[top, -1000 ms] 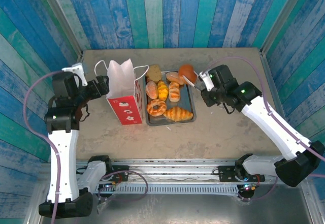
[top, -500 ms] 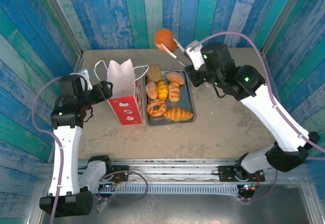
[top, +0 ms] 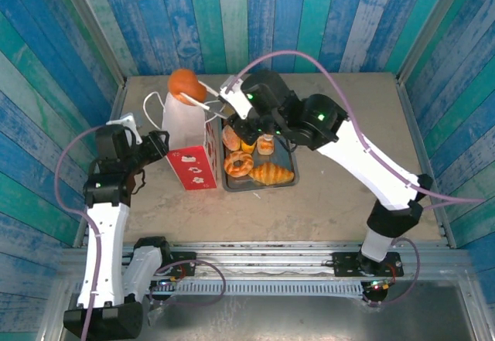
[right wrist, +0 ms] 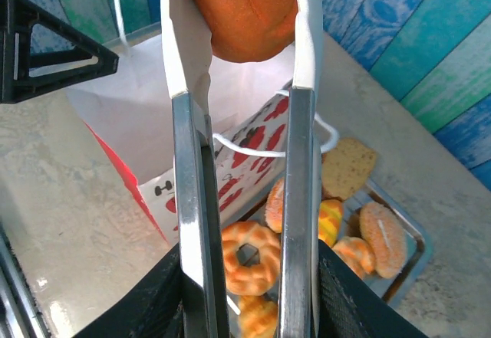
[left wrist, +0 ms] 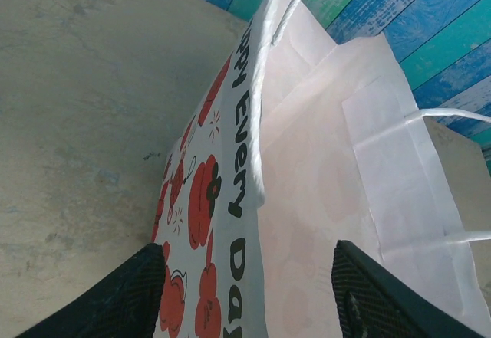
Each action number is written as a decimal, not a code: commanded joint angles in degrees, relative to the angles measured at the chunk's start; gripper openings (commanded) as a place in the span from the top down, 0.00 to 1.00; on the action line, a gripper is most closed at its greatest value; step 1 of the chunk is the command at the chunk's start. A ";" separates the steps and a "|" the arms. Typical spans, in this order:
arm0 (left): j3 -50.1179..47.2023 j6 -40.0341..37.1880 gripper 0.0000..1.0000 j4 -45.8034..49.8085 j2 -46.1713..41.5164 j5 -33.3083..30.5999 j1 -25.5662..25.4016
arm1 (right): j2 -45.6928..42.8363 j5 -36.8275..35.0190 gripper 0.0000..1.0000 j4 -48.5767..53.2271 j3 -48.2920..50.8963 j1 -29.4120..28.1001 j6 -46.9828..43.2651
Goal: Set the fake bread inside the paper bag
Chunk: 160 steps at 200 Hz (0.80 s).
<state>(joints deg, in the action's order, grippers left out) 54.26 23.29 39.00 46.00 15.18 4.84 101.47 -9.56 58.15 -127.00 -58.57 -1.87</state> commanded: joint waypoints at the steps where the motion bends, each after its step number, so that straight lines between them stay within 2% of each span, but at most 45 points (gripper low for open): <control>1: -1.25 1.76 0.41 -3.87 -0.47 0.80 0.17 | 2.59 2.31 0.61 1.82 -2.79 -0.54 1.47; 57: -1.26 -0.60 0.43 -3.39 1.11 -0.72 0.13 | 7.32 7.23 0.61 5.82 -4.81 -0.94 0.11; 76: -1.54 -0.96 0.49 -3.32 1.29 -1.75 0.17 | 8.47 7.23 0.61 7.37 -5.44 -1.01 -0.32; 120: -2.56 -1.91 0.52 -3.06 1.37 -4.34 0.17 | 9.62 4.62 0.59 10.43 -5.71 -0.98 -1.25; 160: -2.85 -1.78 0.59 -3.88 1.64 -5.07 0.16 | 10.02 1.75 0.55 12.06 -6.10 -1.02 -1.82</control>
<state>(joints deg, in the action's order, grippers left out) 52.01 22.33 36.75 47.31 11.51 4.84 110.96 -5.37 68.53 -130.98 -59.13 -2.76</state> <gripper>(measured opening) 0.423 0.442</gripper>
